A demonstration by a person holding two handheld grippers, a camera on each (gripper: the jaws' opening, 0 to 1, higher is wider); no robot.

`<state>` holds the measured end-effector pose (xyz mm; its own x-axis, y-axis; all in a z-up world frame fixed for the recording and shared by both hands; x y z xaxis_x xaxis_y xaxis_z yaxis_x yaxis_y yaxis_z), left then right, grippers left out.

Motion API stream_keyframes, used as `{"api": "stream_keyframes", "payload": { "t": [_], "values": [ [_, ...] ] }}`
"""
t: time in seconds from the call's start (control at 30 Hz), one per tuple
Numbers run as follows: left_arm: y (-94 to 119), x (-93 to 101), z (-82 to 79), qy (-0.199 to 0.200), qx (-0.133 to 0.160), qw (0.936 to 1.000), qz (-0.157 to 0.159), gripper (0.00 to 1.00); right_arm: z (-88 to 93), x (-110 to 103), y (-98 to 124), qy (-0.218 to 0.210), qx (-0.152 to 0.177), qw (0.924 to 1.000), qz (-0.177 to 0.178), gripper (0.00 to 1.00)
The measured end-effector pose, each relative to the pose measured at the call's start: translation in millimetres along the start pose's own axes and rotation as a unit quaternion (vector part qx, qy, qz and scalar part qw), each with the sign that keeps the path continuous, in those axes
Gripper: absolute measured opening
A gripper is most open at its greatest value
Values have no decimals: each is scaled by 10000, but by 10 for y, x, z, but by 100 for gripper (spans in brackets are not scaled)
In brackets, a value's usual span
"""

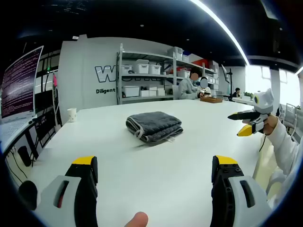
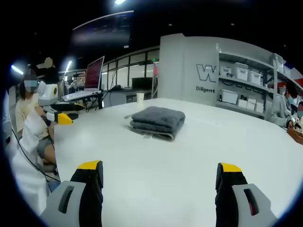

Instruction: Open the folded towel by lifting each exposed corner and separating the folded layers until the towel lies flat within the target outline without major curled edges

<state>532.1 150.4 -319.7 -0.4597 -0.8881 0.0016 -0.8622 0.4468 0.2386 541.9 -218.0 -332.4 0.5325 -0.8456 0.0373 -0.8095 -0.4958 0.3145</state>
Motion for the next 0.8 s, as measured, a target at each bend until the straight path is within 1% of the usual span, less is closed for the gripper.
{"api": "stream_keyframes", "payload": {
  "t": [0.13, 0.27, 0.43, 0.8],
  "values": [
    [16, -3, -25, -4, 59, 10000, -22, 100, 1, -10, 4, 9, -4, 10000, -4, 100],
    [11, 11, -12, -30, 6, 10000, -8, 100, 5, -14, 4, -12, 13, 10000, -1, 100],
    [14, 18, -21, -24, 28, 10000, -4, 100, 4, -16, 13, 3, 10, 10000, -5, 100],
    [-4, 11, -11, -15, 9, 10000, -7, 100, 27, 76, -1, -11, -47, 10000, 37, 100]
  ]
}}
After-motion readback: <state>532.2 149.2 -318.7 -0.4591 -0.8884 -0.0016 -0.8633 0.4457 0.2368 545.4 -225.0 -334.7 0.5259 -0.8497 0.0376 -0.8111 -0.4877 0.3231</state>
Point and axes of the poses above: the point that each gripper's makers call its tool centre point, and the gripper's own axes: y roughly backward along the fingers, x roughly to its right, z roughly out of its underside, the point moved 8 cm from there along y, roughly backward along the fingers
